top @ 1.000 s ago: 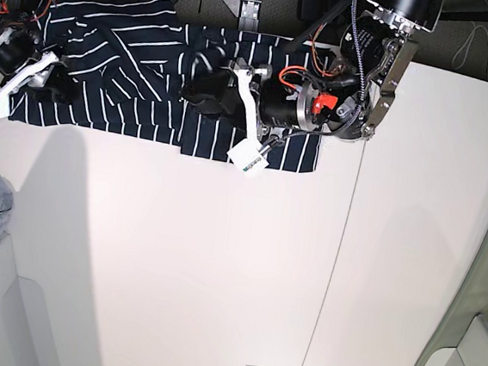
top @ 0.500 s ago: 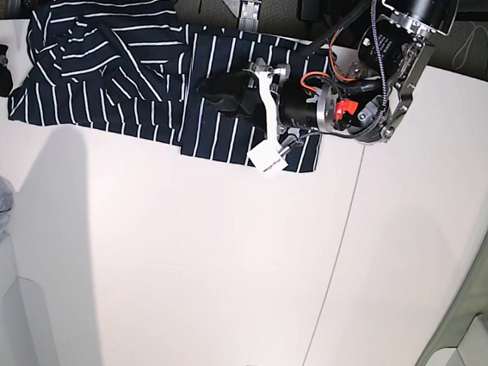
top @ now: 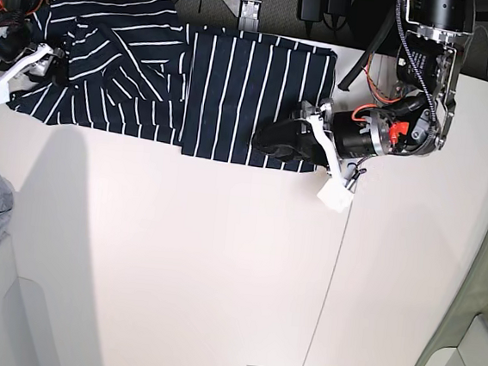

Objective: Layout the t-shirt on the table in an organized manner, then fold the t-shirt properly
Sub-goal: 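Lift the shirt end with the left gripper and fold it toward the right gripper, then push the folded end further toward the right gripper with the left gripper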

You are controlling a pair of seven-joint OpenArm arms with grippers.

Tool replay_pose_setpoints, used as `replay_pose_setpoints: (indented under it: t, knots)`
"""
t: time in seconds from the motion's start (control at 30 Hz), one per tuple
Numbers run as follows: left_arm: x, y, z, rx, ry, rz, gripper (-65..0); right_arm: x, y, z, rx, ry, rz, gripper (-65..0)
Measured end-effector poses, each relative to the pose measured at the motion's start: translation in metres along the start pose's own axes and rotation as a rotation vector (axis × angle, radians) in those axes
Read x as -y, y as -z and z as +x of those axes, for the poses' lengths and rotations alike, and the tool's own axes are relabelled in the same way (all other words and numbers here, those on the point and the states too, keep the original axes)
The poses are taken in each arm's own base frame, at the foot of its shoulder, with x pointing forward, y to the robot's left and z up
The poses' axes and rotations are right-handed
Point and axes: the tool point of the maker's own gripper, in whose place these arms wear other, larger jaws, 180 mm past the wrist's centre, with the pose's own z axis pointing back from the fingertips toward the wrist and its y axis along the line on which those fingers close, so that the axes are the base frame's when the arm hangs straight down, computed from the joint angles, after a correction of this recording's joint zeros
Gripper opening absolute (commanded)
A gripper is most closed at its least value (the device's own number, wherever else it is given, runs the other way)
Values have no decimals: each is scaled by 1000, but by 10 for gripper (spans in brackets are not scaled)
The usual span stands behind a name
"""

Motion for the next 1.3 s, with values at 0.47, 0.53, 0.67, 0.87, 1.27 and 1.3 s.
replay_pose_setpoints:
  t: [0.47, 0.53, 0.67, 0.87, 1.27, 1.3]
  knots:
    - [-79, -90, 3, 0, 20, 264, -334, 12, 3, 27, -8, -115, -69, -650]
    - [-76, -87, -19, -47, -2, 260, -334, 18, -2, 42, 7, -141, -84, -650]
    - [-61, -67, -55, -119, 2, 217, -334, 13, -7, 71, 48, -131, -48, -650]
    - [-40, -32, -83, -194, 103, 170, -334, -20, -1, 78, 85, -97, 56, -650]
    - [-19, 16, -98, -165, 19, 97, -334, -157, 18, 88, 203, -161, 324, -650]
    - [-20, 16, -98, -162, 19, 98, -334, -174, 23, 83, 195, -171, 359, -650]
